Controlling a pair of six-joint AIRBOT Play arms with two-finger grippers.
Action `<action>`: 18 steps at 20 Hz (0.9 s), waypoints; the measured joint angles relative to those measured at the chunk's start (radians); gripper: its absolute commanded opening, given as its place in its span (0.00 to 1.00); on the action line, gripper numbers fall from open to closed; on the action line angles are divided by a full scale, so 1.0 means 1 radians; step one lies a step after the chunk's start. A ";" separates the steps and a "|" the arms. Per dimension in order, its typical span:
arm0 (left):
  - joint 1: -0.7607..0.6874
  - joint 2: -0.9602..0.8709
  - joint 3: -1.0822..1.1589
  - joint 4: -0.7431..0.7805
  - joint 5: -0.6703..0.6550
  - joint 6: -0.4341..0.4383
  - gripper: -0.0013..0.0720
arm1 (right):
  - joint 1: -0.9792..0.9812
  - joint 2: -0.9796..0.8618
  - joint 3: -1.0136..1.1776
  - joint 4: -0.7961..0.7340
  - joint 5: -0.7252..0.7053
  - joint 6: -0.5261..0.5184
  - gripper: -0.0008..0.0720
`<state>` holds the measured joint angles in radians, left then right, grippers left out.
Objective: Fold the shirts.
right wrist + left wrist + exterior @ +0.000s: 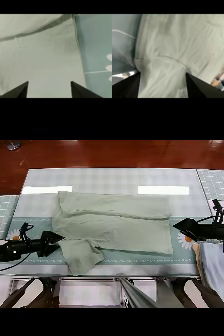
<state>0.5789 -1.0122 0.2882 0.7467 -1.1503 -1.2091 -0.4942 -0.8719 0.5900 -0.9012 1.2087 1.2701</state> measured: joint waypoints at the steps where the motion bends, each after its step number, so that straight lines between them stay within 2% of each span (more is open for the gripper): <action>1: -0.021 0.000 -0.022 -0.027 0.004 0.022 0.97 | -0.001 0.001 -0.002 0.003 -0.002 0.003 0.87; 2: -0.044 0.000 -0.037 -0.043 0.004 0.038 0.97 | -0.006 0.001 -0.004 0.001 -0.008 0.014 0.87; 3: -0.073 0.000 -0.048 -0.056 0.003 0.056 0.86 | -0.016 0.001 -0.004 -0.005 -0.016 0.030 0.87; 5: -0.120 -0.002 -0.056 -0.030 0.031 0.083 0.05 | -0.058 0.001 -0.002 -0.043 -0.024 0.066 0.87; 10: -0.163 0.002 -0.001 -0.046 -0.004 0.118 0.06 | -0.154 0.002 -0.024 -0.230 0.068 0.162 0.87; 18: -0.173 0.002 0.047 -0.071 -0.026 0.122 0.06 | -0.030 0.002 -0.157 -0.294 0.130 0.215 0.87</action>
<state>0.4057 -1.0100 0.3351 0.6758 -1.1763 -1.0870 -0.5240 -0.8700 0.4328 -1.1950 1.3392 1.4849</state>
